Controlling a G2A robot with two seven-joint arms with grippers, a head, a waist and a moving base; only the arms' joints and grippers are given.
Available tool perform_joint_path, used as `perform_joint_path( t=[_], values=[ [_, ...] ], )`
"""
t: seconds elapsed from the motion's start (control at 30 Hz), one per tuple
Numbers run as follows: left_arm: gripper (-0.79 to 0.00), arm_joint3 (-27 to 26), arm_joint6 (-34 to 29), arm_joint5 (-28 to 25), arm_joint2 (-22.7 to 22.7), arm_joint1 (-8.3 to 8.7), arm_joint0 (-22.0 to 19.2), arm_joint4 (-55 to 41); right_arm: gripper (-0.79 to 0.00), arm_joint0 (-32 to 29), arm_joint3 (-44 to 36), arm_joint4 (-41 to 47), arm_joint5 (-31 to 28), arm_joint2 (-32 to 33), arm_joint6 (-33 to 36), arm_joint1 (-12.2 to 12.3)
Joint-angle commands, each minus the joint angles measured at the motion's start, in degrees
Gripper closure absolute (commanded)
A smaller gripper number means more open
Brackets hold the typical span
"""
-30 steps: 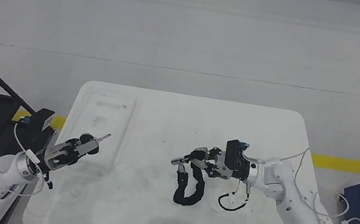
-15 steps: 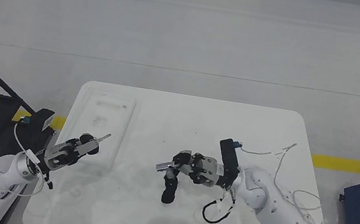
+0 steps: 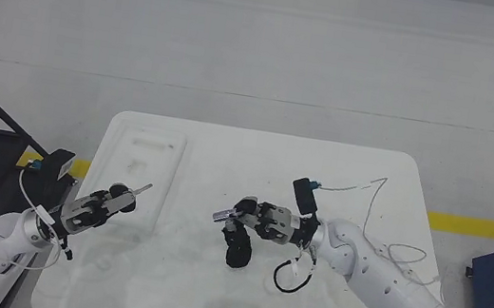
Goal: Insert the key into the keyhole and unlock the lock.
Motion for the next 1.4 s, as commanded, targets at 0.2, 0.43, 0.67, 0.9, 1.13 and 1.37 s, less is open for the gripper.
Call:
perform_joint_path(
  t=[0.2, 0.43, 0.67, 0.9, 1.13, 1.37],
  values=[
    [0.0, 0.0, 0.0, 0.0, 0.0, 0.0, 0.0, 0.0, 0.0, 2.6, 1.3, 0.8, 0.0, -2.8, -7.4, 0.6],
    [0.0, 0.0, 0.0, 0.0, 0.0, 0.0, 0.0, 0.0, 0.0, 4.8, 0.1, 5.8, 0.0, -7.8, -8.6, 2.2],
    [0.0, -2.4, 1.9, 0.1, -0.4, -0.28, -0.9, 5.0, 0.0, 4.7, -2.5, 9.3, 0.0, -8.8, -4.0, 3.0],
    [0.0, -8.1, 22.6, 3.3, -3.4, -3.35, -1.9, 40.1, 0.0, 4.7, -2.5, 9.3, 0.0, -8.8, -4.0, 3.0],
    [0.0, -11.9, 47.4, 13.6, 1.3, -6.34, 2.4, 69.6, 0.0, 4.7, -2.5, 9.3, 0.0, -8.8, -4.0, 3.0],
    [0.0, -12.5, 56.5, 11.9, 4.7, -6.99, 1.4, 80.6, 0.0, 4.7, -2.5, 9.3, 0.0, -8.8, -4.0, 3.0]
  ],
)
